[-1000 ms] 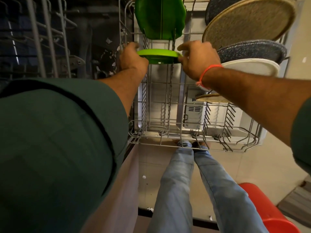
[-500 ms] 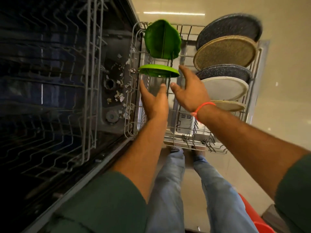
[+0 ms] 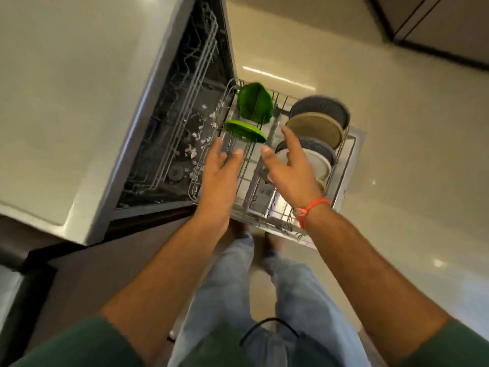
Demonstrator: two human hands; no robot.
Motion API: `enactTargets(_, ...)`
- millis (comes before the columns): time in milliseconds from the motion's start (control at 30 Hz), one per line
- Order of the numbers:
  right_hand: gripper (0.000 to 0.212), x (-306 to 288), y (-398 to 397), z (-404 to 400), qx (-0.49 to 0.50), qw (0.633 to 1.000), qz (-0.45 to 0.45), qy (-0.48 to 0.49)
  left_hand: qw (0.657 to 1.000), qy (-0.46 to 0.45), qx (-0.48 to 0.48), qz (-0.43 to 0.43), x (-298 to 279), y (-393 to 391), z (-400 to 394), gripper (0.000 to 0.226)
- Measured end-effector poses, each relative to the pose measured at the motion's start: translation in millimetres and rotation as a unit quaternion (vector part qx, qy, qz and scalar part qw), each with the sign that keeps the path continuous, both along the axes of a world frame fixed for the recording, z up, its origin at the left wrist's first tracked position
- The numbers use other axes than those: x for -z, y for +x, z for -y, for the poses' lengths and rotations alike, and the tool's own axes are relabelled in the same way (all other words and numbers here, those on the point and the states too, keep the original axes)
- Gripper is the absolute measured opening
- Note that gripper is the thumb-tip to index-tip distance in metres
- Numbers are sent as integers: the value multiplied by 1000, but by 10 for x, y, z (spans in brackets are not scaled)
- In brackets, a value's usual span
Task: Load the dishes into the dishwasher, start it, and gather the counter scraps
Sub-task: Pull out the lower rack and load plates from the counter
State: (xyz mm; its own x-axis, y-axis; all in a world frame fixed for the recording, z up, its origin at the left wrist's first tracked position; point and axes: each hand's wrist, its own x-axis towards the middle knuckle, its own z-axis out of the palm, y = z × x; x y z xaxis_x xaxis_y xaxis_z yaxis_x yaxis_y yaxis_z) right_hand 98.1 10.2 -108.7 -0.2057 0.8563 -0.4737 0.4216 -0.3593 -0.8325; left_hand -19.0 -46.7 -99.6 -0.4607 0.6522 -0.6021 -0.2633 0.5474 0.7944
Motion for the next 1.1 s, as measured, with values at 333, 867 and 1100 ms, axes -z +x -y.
enactTargets(333, 66, -1413, -23, 407, 19, 988, -149, 24, 990, 108, -88, 21, -1431, 109, 865, 80)
enactTargets(867, 62, -2585, -1491, 2255, -252, 940, -215, 82, 915, 219, -336, -48, -2358, -780, 3184, 66)
enactTargets(1100, 70, -2813, -2477, 3881, -402, 885, -230, 50, 855, 245, -444, -110, -2670, -1395, 4802, 65)
